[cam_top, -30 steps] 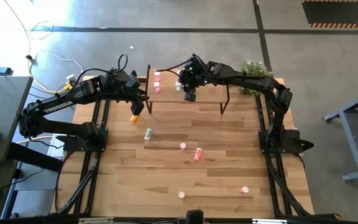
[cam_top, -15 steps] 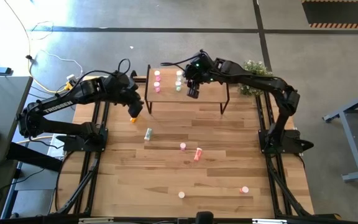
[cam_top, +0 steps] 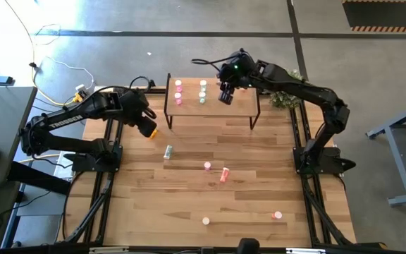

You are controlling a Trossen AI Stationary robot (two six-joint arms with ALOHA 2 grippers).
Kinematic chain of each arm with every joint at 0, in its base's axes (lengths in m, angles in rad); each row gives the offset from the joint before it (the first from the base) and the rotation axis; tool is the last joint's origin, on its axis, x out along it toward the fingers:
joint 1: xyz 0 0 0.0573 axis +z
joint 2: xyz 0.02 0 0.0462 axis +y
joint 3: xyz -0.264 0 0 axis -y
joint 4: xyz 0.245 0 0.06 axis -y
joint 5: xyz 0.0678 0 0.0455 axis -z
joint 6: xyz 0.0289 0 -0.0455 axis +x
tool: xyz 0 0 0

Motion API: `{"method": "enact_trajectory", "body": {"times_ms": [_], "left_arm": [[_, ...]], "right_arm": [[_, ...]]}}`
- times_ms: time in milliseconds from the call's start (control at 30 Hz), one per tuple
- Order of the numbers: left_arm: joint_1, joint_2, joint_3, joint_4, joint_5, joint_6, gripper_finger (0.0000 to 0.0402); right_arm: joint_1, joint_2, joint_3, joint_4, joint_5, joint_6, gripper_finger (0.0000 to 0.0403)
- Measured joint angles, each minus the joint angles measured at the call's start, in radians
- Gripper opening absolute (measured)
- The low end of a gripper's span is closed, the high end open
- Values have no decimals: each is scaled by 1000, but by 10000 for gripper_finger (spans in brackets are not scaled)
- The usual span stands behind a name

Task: Pick and place medicine bottles onto shelf by color
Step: Put the left yellow pill bottle on the shelf aligned with the yellow pill bottle

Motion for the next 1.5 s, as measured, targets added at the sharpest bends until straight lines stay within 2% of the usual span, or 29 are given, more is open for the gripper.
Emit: {"method": "enact_trajectory", "body": {"times_ms": [200,367,567,767,967,1200,1500], "left_arm": [[-27,-31,-155,15,-5,-153,133],[-27,-43,-275,120,-6,-251,133],[-27,-41,-366,258,5,-289,133],[-19,-35,-433,299,7,-329,135],[18,-35,-452,311,11,-330,158],[58,0,-452,346,-21,-257,195],[82,118,-452,388,-22,-214,200]], "right_arm": [[-6,-2,0,-28,1,-1,142],[-6,-2,0,-29,2,-6,142],[-6,-2,0,-33,2,-8,142],[-6,-2,0,-50,2,-8,142],[-6,-2,0,-61,2,-8,142],[-6,-2,0,-68,2,-5,142],[-6,-2,0,-86,2,-2,142]]}}
